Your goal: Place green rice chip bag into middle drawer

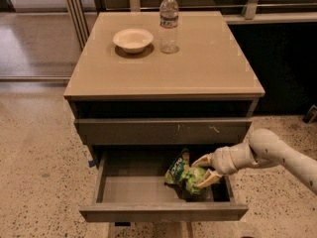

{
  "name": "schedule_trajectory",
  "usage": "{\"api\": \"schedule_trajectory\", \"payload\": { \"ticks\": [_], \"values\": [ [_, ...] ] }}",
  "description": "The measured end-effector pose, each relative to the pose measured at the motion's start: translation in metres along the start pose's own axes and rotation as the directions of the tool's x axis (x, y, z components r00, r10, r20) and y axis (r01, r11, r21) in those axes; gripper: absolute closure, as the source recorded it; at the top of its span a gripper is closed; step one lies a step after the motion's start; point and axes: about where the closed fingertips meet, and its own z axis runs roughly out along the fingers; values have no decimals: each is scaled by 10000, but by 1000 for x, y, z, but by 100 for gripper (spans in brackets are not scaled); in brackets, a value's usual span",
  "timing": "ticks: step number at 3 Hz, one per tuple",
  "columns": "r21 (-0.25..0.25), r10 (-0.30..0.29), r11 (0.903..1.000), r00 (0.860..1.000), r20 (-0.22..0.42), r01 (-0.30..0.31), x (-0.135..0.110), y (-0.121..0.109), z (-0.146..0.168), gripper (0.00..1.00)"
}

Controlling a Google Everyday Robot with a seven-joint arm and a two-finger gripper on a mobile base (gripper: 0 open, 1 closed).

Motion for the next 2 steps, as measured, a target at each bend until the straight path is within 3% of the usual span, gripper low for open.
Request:
{"api": "schedule_trajectory", "payload": {
  "ticks": [1, 2],
  "values": [
    [461, -2, 9989, 9994, -355, 18, 12, 0, 16, 100],
    [1057, 1, 9944, 9973, -738, 77, 37, -8, 61, 100]
  ]
}}
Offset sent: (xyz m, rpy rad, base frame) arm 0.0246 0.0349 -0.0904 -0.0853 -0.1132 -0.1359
